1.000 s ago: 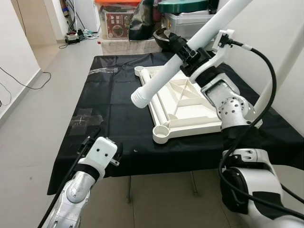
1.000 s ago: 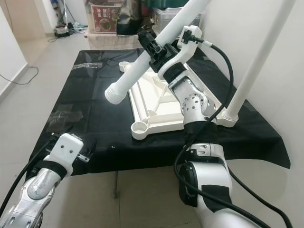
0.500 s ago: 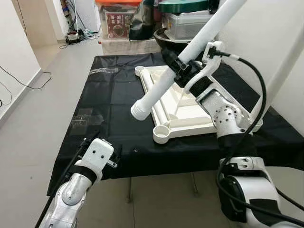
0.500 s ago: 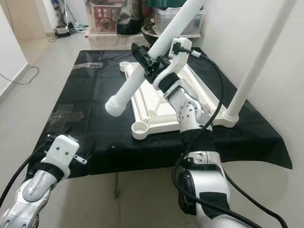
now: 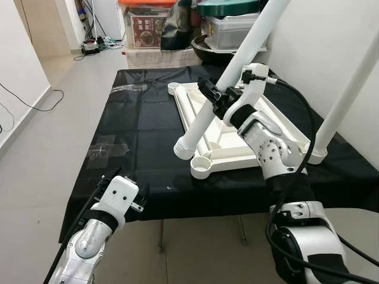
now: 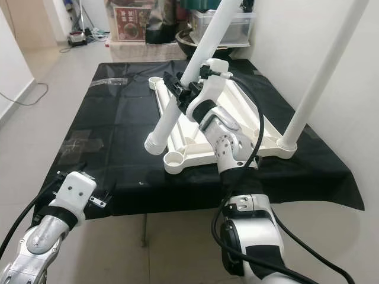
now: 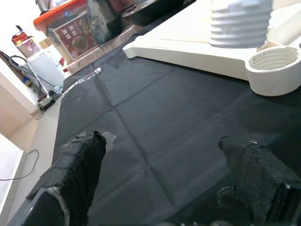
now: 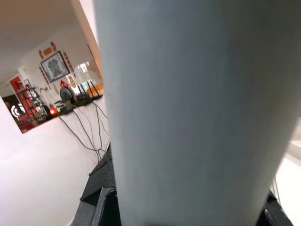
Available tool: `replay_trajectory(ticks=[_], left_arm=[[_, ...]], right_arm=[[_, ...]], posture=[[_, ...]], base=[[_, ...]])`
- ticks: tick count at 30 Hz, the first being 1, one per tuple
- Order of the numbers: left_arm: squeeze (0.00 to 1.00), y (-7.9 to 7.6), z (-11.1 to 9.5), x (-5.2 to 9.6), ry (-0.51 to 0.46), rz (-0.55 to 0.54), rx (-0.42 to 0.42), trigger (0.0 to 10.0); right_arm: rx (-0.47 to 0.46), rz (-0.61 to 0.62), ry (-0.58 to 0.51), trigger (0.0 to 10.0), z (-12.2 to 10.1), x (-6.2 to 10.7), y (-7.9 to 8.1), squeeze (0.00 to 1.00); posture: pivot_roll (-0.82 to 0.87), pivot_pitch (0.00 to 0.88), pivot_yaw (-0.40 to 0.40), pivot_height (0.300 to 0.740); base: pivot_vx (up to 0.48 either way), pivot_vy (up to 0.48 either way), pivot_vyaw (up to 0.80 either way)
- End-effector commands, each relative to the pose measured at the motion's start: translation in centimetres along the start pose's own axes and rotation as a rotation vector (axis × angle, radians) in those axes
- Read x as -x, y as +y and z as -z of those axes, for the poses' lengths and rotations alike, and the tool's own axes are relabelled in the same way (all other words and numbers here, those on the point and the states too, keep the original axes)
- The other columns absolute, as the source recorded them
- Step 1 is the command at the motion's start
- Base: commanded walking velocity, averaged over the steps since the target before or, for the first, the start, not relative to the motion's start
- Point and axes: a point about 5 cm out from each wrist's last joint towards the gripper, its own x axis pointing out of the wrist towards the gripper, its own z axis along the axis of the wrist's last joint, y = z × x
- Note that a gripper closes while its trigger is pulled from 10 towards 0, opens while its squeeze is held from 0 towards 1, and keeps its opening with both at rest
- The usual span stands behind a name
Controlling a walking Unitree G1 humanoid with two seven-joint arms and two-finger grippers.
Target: Building children table
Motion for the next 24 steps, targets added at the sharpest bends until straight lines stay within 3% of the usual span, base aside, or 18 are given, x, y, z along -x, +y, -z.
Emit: replay_trajectory(ticks=[1, 6, 7, 8, 9, 10, 11, 13, 14, 17, 22, 24], left_arm=[[0.00, 0.0, 0.6, 0.1, 0.019, 0.002, 0.009, 10.0], [0.00, 0.0, 0.7, 0.1, 0.020, 0.005, 0.010, 10.0], [0.00, 0.0, 0.6, 0.1, 0.016, 0.011, 0.020, 10.0], [0.00, 0.0, 0.6, 0.1, 0.016, 0.011, 0.020, 10.0], [0.00, -0.1, 0.4, 0.1, 0.008, 0.020, 0.046, 10.0], [0.00, -0.2, 0.2, 0.2, -0.003, 0.048, 0.086, 10.0], [0.00, -0.2, 0.2, 0.2, -0.003, 0.048, 0.086, 10.0], [0.00, -0.5, 0.5, 0.4, 0.007, 0.080, 0.078, 10.0], [0.00, -0.5, 0.5, 0.4, 0.007, 0.080, 0.078, 10.0], [0.00, -0.8, 0.7, 0.4, 0.015, 0.103, 0.065, 10.0], [0.00, -0.9, 0.9, 0.3, 0.021, 0.105, 0.069, 10.0], [0.00, -0.8, 0.9, 0.3, 0.024, 0.104, 0.075, 10.0]], right_arm=[[0.010, 0.008, -0.006, 0.0, 0.1, 0.1, 0.1, 0.00], [0.018, 0.025, 0.000, 0.0, 0.5, 0.1, 0.1, 0.00], [-0.060, 0.018, -0.007, 0.0, 0.5, 0.0, 0.3, 0.00], [-0.060, 0.018, -0.007, 0.0, 0.5, 0.0, 0.3, 0.00], [-0.197, -0.006, -0.037, 0.0, 0.2, -0.1, 0.6, 0.00], [-0.433, -0.175, -0.123, 0.0, -1.2, 0.1, 2.0, 0.00], [-0.433, -0.175, -0.123, 0.0, -1.2, 0.1, 2.0, 0.00], [-0.516, -0.458, -0.218, 0.0, -3.0, 1.2, 4.1, 0.00], [-0.516, -0.458, -0.218, 0.0, -3.0, 1.2, 4.1, 0.00], [-0.488, -0.754, -0.275, 0.0, -4.3, 2.8, 6.4, 0.00], [-0.426, -0.878, -0.273, 0.0, -4.5, 3.6, 7.4, 0.00], [-0.347, -0.970, -0.259, 0.0, -4.3, 4.3, 8.1, 0.00]], posture=[[0.03, 0.000, -0.034, 0.740], [0.03, 0.000, -0.033, 0.740], [0.03, 0.000, -0.032, 0.740], [0.03, 0.000, -0.032, 0.740], [0.03, 0.000, -0.032, 0.740], [0.03, 0.000, -0.031, 0.740], [0.03, 0.000, -0.031, 0.740], [0.03, 0.000, -0.028, 0.740], [0.03, 0.000, -0.028, 0.740], [0.04, 0.000, -0.033, 0.740], [0.04, 0.000, -0.034, 0.740], [0.04, 0.000, -0.037, 0.740]], base=[[0.000, 0.000, 0.00], [0.000, 0.000, 0.00], [0.000, 0.000, 0.00], [0.000, 0.000, 0.00], [0.000, 0.000, 0.00], [0.000, 0.000, 0.00], [0.000, 0.000, 0.00], [0.000, 0.000, 0.00], [0.000, 0.000, 0.00], [0.000, 0.000, 0.00], [0.000, 0.000, 0.00], [0.000, 0.000, 0.00]])
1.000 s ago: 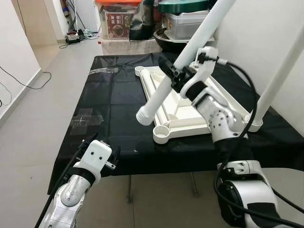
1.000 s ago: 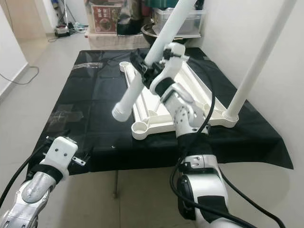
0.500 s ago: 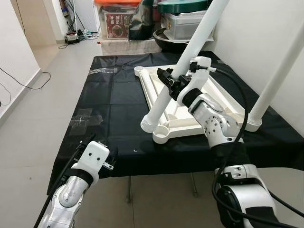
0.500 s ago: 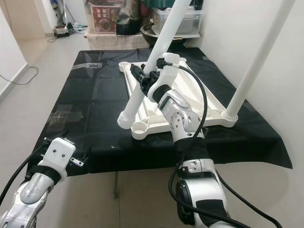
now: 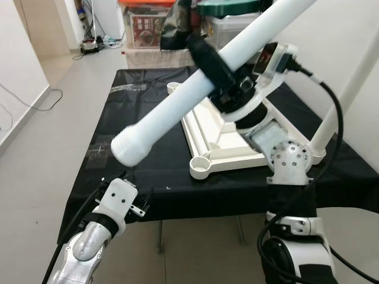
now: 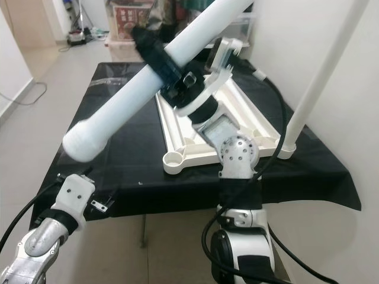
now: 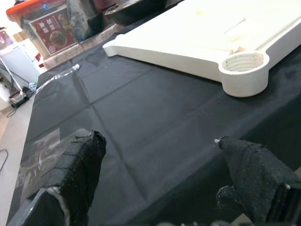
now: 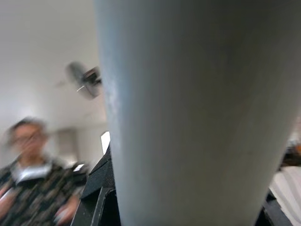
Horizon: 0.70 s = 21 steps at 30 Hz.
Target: Building children table
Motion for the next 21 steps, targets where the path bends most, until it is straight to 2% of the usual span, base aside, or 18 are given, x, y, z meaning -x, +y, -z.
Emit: replay_trajectory(ticks=[1, 11, 15, 17, 19, 20, 21], left_arm=[[0.00, -0.1, 0.4, 0.0, 0.016, 0.019, 0.005, 10.0], [0.00, -0.1, 0.4, 0.0, 0.016, 0.027, 0.006, 10.0], [0.00, -0.4, 0.3, -0.1, 0.004, 0.063, 0.014, 10.0], [0.00, -0.7, 0.1, 0.1, -0.005, 0.123, 0.020, 10.0], [0.00, -0.7, 0.1, 0.1, -0.005, 0.123, 0.020, 10.0], [0.00, -0.9, -0.1, 0.3, -0.012, 0.154, 0.030, 10.0], [0.00, -1.2, -0.5, 0.5, -0.020, 0.192, 0.041, 10.0]], right_arm=[[0.030, -0.083, 0.035, 0.0, 0.1, -0.4, 1.0, 0.00], [0.016, -0.130, 0.070, 0.0, 0.2, 0.0, 1.6, 0.00], [0.024, -0.146, 0.102, 0.0, 0.5, 0.5, 1.9, 0.00], [0.049, -0.113, 0.121, 0.0, 0.7, 0.6, 1.5, 0.00], [0.049, -0.113, 0.121, 0.0, 0.7, 0.6, 1.5, 0.00], [0.082, -0.068, 0.136, 0.0, 0.9, 0.7, 1.0, 0.00], [0.127, 0.047, 0.173, 0.0, 1.1, 0.7, -0.3, 0.00]], posture=[[0.04, 0.000, -0.037, 0.740], [0.04, 0.000, -0.032, 0.740], [0.03, 0.000, -0.028, 0.740], [0.03, 0.000, -0.028, 0.740], [0.03, 0.000, -0.028, 0.740], [0.03, 0.000, -0.028, 0.740], [0.03, 0.000, -0.030, 0.740]], base=[[0.000, 0.000, 0.00], [0.000, 0.000, 0.00], [0.000, 0.000, 0.00], [0.000, 0.000, 0.00], [0.000, 0.000, 0.00], [0.000, 0.000, 0.00], [0.000, 0.000, 0.00]])
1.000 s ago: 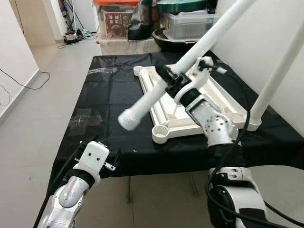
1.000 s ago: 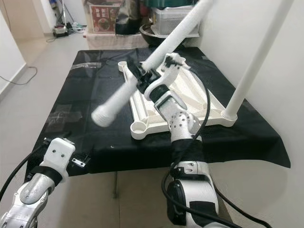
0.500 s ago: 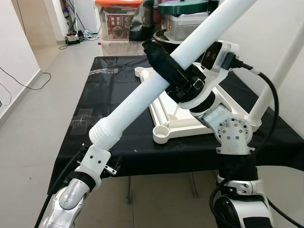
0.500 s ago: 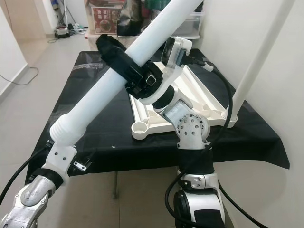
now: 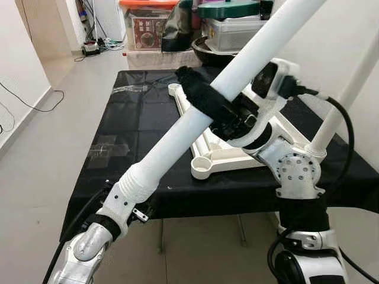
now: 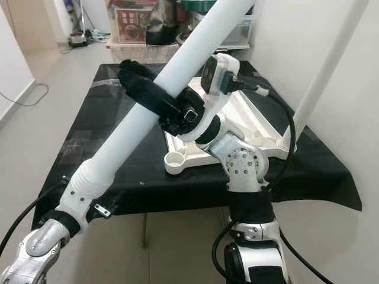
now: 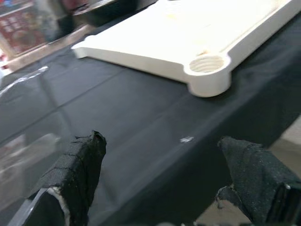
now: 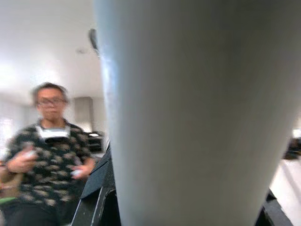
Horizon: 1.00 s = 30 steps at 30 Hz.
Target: Building children table
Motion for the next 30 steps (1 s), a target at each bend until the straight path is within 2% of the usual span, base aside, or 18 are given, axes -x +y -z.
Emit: replay_trajectory(ticks=[1, 2, 3, 4, 5, 7, 10, 21, 30], left_arm=[[0.00, -0.3, -0.4, 0.3, -0.009, 0.053, 0.007, 10.0], [0.00, -0.6, -0.7, 0.5, -0.017, 0.092, 0.003, 10.0], [0.00, -0.6, -0.7, 0.5, -0.017, 0.092, 0.003, 10.0], [0.00, -0.9, -0.9, 0.6, -0.022, 0.118, -0.001, 10.0], [0.00, -0.9, -0.9, 0.6, -0.022, 0.118, -0.001, 10.0], [0.00, -1.1, -1.3, 0.7, -0.032, 0.135, -0.007, 10.0], [0.00, -1.1, -1.4, 0.6, -0.038, 0.133, -0.007, 10.0], [0.00, 1.2, -2.2, 0.3, -0.061, 0.041, -0.032, 10.0], [0.00, 0.7, -2.7, -0.4, -0.080, 0.066, -0.016, 10.0]], right_arm=[[0.046, 0.097, 0.045, 0.0, 0.3, -0.1, -1.0, 0.00], [0.072, 0.257, 0.071, 0.0, 0.6, 0.2, -2.8, 0.00], [0.072, 0.257, 0.071, 0.0, 0.6, 0.2, -2.8, 0.00], [0.087, 0.366, 0.090, 0.0, 0.8, 0.6, -4.0, 0.00], [0.087, 0.366, 0.090, 0.0, 0.8, 0.6, -4.0, 0.00], [0.081, 0.450, 0.076, 0.0, 0.7, 1.0, -4.8, 0.00], [0.081, 0.442, 0.074, 0.0, 0.8, 1.1, -4.7, 0.00], [0.088, 0.293, 0.185, 0.0, 2.4, 1.6, -2.8, 0.00], [0.089, 0.282, 0.210, 0.0, 3.6, 1.2, -2.6, 0.00]], posture=[[0.03, 0.000, -0.030, 0.740], [0.03, 0.000, -0.031, 0.740], [0.03, 0.000, -0.031, 0.740], [0.03, 0.000, -0.032, 0.740], [0.03, 0.000, -0.032, 0.740], [0.03, 0.000, -0.034, 0.740], [0.03, 0.000, -0.034, 0.740], [0.03, 0.000, -0.029, 0.740], [0.03, 0.000, -0.026, 0.740]], base=[[0.000, 0.000, 0.00], [0.000, 0.000, 0.00], [0.000, 0.000, 0.00], [0.000, 0.000, 0.00], [0.000, 0.000, 0.00], [0.000, 0.000, 0.00], [0.000, 0.000, 0.00], [0.000, 0.000, 0.00], [0.000, 0.000, 0.00]])
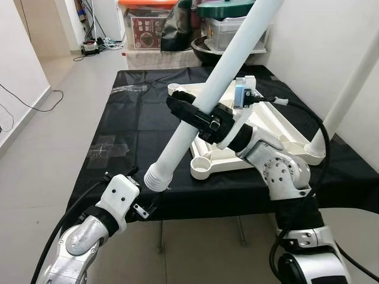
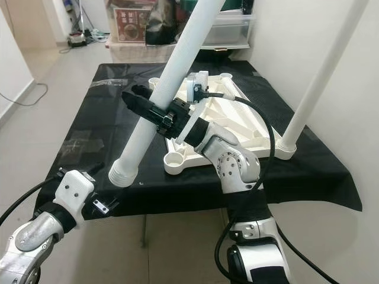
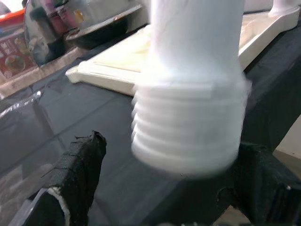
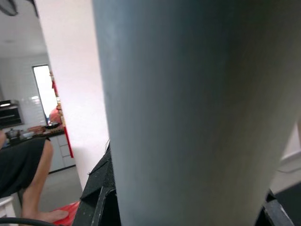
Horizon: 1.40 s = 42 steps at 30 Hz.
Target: Building children table
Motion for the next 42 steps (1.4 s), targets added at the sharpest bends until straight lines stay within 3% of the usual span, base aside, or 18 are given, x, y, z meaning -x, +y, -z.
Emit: replay_trajectory(ticks=[1, 12, 17, 26, 31, 32, 35, 36, 42], left_arm=[[0.00, -0.5, -0.2, -0.6, -0.009, 0.031, 0.017, 10.0], [0.00, -2.5, -0.7, -3.2, -0.029, 0.164, 0.023, 10.0], [0.00, -2.2, 1.0, -2.8, 0.071, 0.127, -0.005, 10.0], [0.00, -1.5, 1.6, -3.0, 0.123, 0.069, -0.011, 10.0], [0.00, -1.4, 1.3, -3.3, 0.103, 0.067, -0.009, 10.0], [0.00, -1.5, 1.1, -3.4, 0.083, 0.074, -0.012, 7.4], [0.00, -1.5, 0.9, -3.4, 0.071, 0.079, -0.016, 7.4], [0.00, -1.5, 0.7, -3.5, 0.061, 0.080, -0.013, 0.0], [0.00, -1.7, 0.0, -3.6, 0.005, 0.085, -0.014, 0.0]], right_arm=[[0.006, -0.014, 0.029, 0.0, 0.7, -0.3, 0.4, 0.00], [0.006, -0.066, 0.059, 0.0, 2.0, -1.1, 1.8, 0.00], [0.025, -0.043, 0.048, 0.0, 1.5, -0.9, 1.5, 0.00], [0.032, -0.064, 0.046, 0.0, 1.4, -1.2, 1.9, 0.00], [0.036, -0.070, 0.044, 0.0, 1.4, -1.3, 2.0, 0.00], [0.038, -0.071, 0.044, 0.0, 1.4, -1.3, 2.0, 0.00], [0.040, -0.072, 0.044, 0.0, 1.4, -1.3, 2.0, 0.00], [0.040, -0.072, 0.044, 0.0, 1.4, -1.3, 2.1, 0.00], [0.040, -0.071, 0.047, 0.0, 1.5, -1.2, 2.1, 0.00]], posture=[[0.03, 0.000, -0.027, 0.740], [0.01, 0.000, -0.009, 0.740], [0.01, 0.000, -0.012, 0.740], [0.01, 0.000, -0.019, 0.740], [0.01, 0.000, -0.018, 0.740], [0.01, 0.000, -0.018, 0.740], [0.01, 0.000, -0.018, 0.740], [0.01, 0.000, -0.014, 0.740], [0.00, 0.000, -0.012, 0.740]], base=[[0.000, 0.000, 0.00], [0.000, 0.000, 0.00], [0.000, 0.000, 0.00], [0.000, 0.000, 0.00], [0.000, 0.000, 0.00], [0.000, 0.000, 0.00], [0.000, 0.000, 0.00], [0.000, 0.000, 0.00], [0.000, 0.000, 0.00]])
